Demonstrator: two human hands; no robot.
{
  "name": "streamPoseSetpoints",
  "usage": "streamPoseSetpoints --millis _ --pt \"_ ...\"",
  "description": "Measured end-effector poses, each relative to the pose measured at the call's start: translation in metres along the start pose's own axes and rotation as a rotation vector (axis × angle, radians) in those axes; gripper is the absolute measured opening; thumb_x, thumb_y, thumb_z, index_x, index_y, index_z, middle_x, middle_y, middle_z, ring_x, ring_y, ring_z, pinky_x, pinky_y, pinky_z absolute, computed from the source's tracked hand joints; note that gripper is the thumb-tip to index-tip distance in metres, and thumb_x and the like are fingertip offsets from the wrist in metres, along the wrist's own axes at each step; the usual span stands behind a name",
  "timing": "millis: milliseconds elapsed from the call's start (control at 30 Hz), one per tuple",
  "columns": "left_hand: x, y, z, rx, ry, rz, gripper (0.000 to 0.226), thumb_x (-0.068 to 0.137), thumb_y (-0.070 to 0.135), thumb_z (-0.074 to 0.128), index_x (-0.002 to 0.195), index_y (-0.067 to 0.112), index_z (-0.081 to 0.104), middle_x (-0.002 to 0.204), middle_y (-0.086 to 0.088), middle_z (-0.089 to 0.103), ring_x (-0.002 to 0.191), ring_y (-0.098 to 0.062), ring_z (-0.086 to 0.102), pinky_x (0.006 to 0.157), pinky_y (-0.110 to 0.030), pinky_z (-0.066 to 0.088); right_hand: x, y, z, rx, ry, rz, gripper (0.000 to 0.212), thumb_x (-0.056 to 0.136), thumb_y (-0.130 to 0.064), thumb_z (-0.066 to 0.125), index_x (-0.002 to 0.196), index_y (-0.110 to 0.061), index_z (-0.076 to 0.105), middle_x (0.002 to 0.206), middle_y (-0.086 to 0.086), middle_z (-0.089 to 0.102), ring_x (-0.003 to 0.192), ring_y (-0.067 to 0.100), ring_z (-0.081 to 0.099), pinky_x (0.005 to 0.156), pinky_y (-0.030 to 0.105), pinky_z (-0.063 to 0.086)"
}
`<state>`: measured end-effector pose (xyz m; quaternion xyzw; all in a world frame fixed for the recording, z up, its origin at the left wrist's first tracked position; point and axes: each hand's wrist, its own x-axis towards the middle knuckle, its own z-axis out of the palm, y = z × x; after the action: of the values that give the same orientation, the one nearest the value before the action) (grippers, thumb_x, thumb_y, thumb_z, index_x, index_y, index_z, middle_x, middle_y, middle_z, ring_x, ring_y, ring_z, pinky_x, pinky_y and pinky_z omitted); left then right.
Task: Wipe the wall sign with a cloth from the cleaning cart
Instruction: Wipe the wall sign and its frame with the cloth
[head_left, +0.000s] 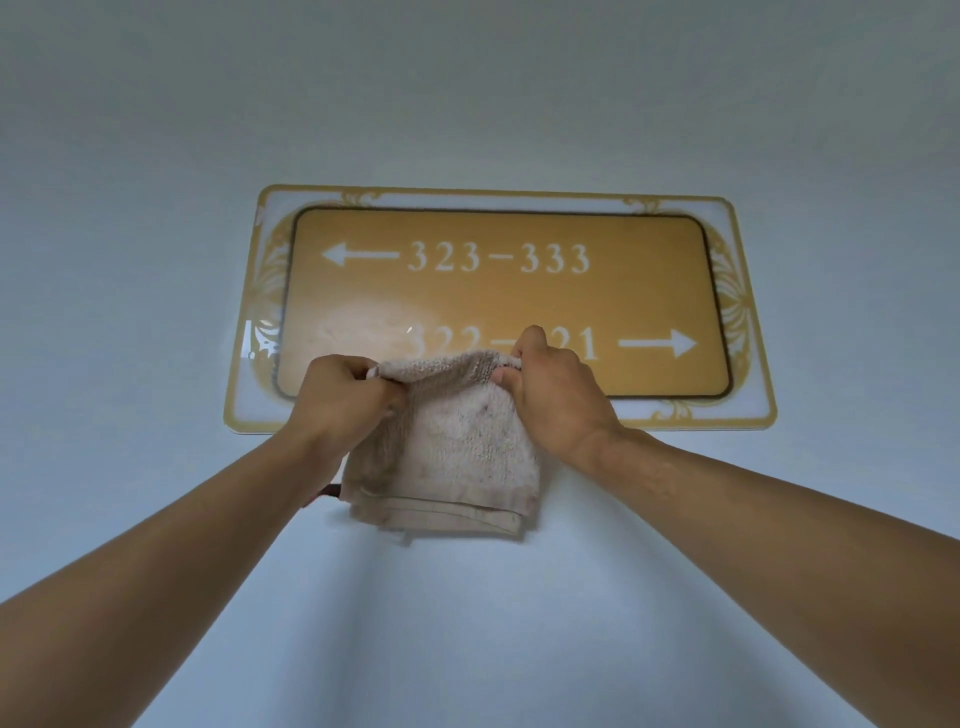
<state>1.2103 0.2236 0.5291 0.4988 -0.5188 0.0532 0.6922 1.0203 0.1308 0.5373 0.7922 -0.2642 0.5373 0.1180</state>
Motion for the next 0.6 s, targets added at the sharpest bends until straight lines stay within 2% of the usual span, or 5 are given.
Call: streamPoseSetpoints --millis 100,200,367,467,600 --pt "-0.021 0.020 0.013 -0.063 -0.052 -0.102 0.014 0.063 0.006 0.059 0.075 0.001 0.059 0.078 -0.008 0.046 0.078 -0.022 0.043 0.072 -0.039 0.031 -0.009 0.011 -0.020 0.064 -0.023 -0.014 0.019 0.104 -0.023 0.055 0.112 -0.011 0.043 0.072 -0.017 0.044 0.071 0.015 0.048 0.058 0.030 0.036" --pt "-0.046 0.042 0.034 -0.133 -0.077 -0.220 0.027 0.053 0.008 0.054 0.079 0.013 0.057 0.084 -0.008 0.045 0.082 -0.025 0.044 0.073 -0.042 0.031 -0.026 0.027 -0.048 0.189 -0.098 0.002 0.013 0.104 -0.020 0.053 0.106 -0.019 0.041 0.072 -0.017 0.042 0.059 -0.001 0.041 0.042 0.014 0.030" --pt "-0.088 0.073 0.067 -0.151 -0.180 -0.338 0.029 0.049 0.004 0.052 0.078 0.009 0.051 0.089 -0.011 0.043 0.083 -0.028 0.045 0.072 -0.043 0.032 -0.063 0.058 -0.091 0.346 -0.225 0.095 0.011 0.104 -0.020 0.053 0.111 -0.020 0.044 0.079 -0.013 0.045 0.053 0.004 0.045 0.036 0.012 0.031" --pt "-0.118 0.094 0.083 -0.175 -0.207 -0.362 0.022 0.054 -0.002 0.052 0.071 0.010 0.046 0.089 -0.011 0.040 0.084 -0.028 0.042 0.072 -0.042 0.031 -0.088 0.071 -0.117 0.390 -0.235 0.146 0.016 0.103 -0.022 0.056 0.116 -0.016 0.049 0.076 -0.008 0.045 0.053 0.008 0.045 0.036 0.014 0.031" --pt "-0.151 0.118 0.091 -0.170 -0.194 -0.402 0.023 0.056 0.002 0.054 0.078 0.007 0.051 0.090 -0.011 0.047 0.083 -0.030 0.048 0.072 -0.041 0.036 -0.118 0.078 -0.146 0.482 -0.225 0.203 0.022 0.102 -0.028 0.058 0.120 -0.019 0.049 0.085 0.002 0.054 0.057 0.013 0.048 0.038 0.015 0.035"
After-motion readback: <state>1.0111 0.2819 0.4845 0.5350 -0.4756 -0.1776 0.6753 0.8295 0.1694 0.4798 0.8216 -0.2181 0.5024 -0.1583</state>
